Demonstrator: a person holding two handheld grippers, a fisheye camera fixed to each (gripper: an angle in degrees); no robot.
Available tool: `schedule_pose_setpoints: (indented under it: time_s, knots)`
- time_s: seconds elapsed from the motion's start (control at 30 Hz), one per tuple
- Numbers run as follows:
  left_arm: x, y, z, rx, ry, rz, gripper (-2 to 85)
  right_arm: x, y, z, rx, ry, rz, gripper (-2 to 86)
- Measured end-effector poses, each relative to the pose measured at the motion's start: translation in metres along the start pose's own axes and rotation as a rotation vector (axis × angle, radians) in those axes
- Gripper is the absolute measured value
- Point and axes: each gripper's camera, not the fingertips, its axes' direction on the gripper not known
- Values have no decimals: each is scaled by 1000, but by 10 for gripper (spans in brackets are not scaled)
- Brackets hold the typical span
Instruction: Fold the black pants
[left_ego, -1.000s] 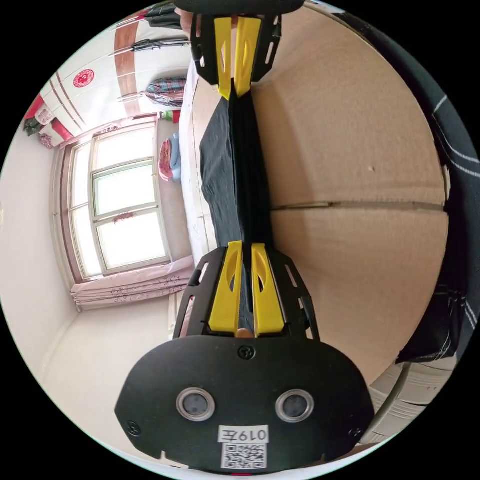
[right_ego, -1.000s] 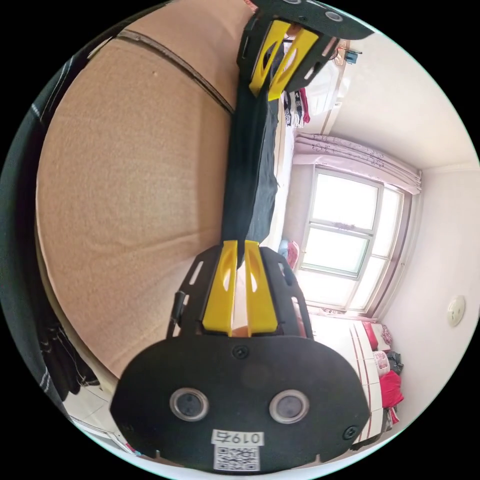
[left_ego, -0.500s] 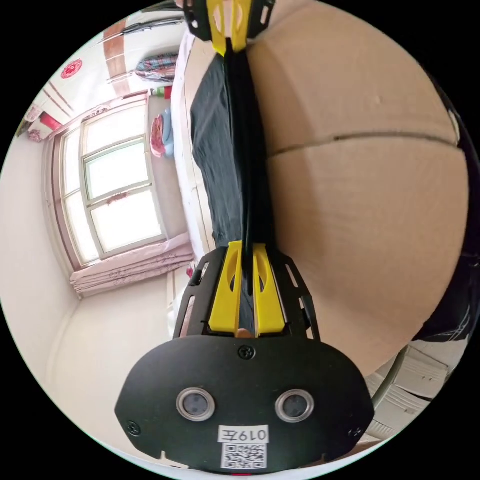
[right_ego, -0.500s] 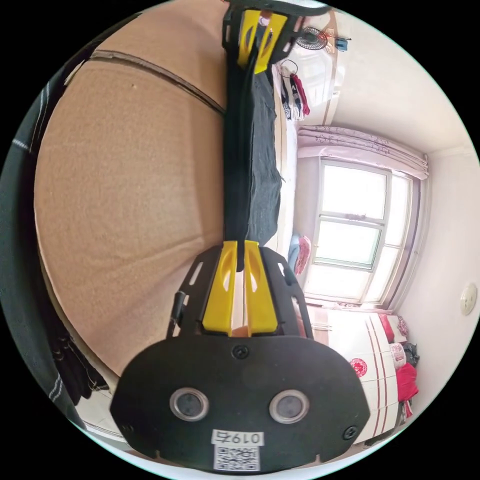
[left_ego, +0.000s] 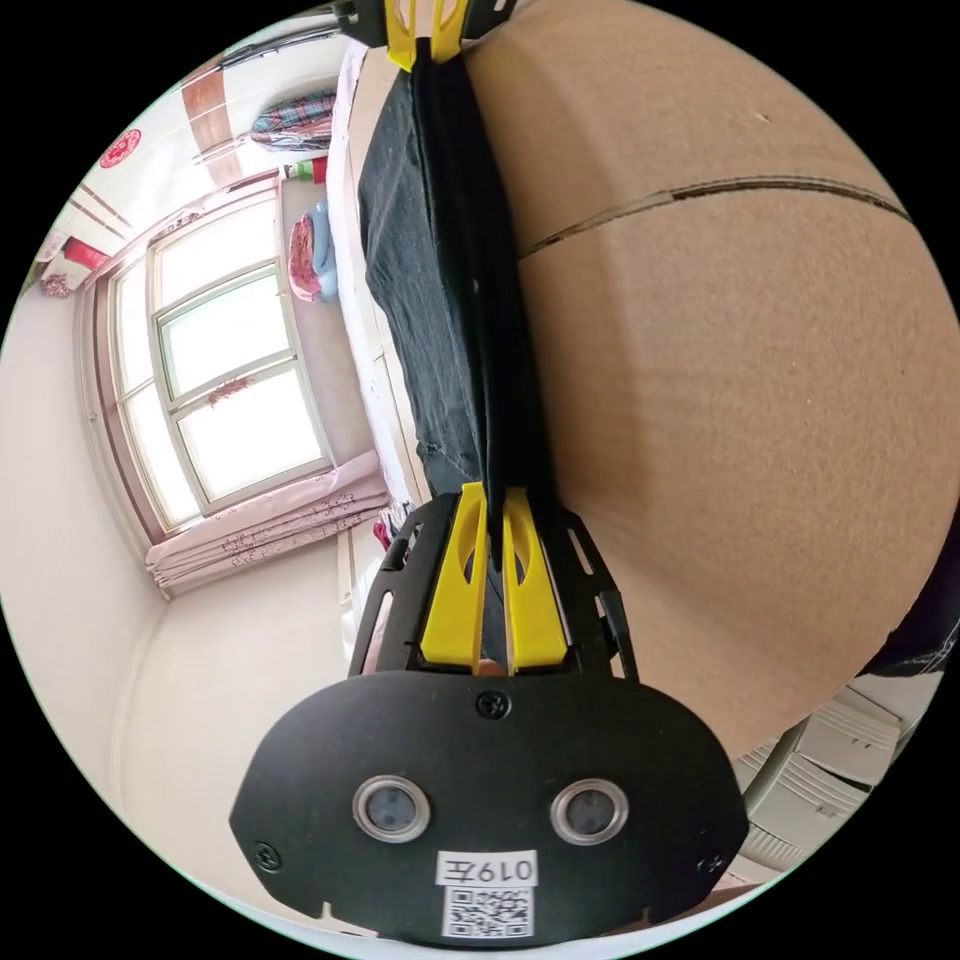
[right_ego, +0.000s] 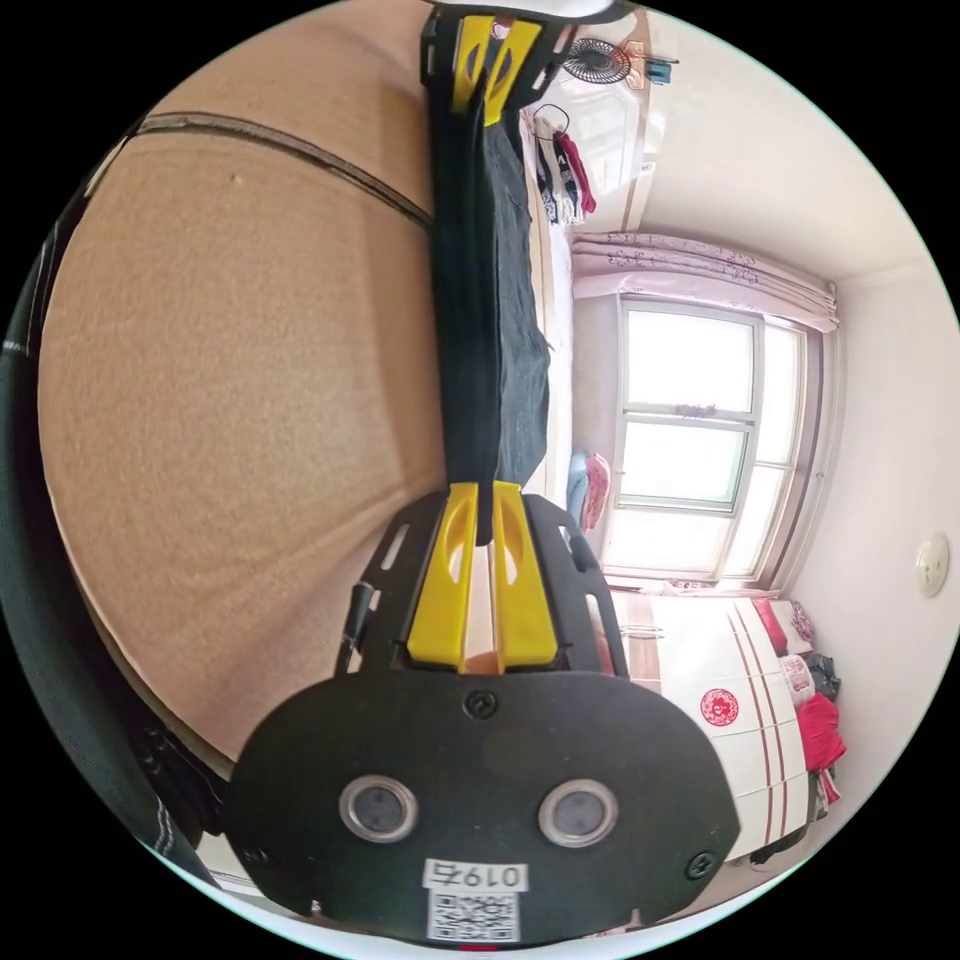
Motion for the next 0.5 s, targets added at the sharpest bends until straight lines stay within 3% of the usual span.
schedule_pose_setpoints:
  time_s: [0.1, 0.2, 0.3, 0.5]
  knots:
    - [-14, 2, 9, 0, -1, -22, 10, 3, -5, 11, -1, -10, 14, 7]
    - [-35, 1, 21, -30, -126, -87, 11, 3, -13, 24, -14, -7, 21, 7]
    - [-27, 0, 34, -29, 24, 27, 12, 5, -22, 37, -24, -10, 42, 8]
    - [-35, 7, 59, -44, 15, 57, 11, 10, -37, 66, -25, -30, 54, 7]
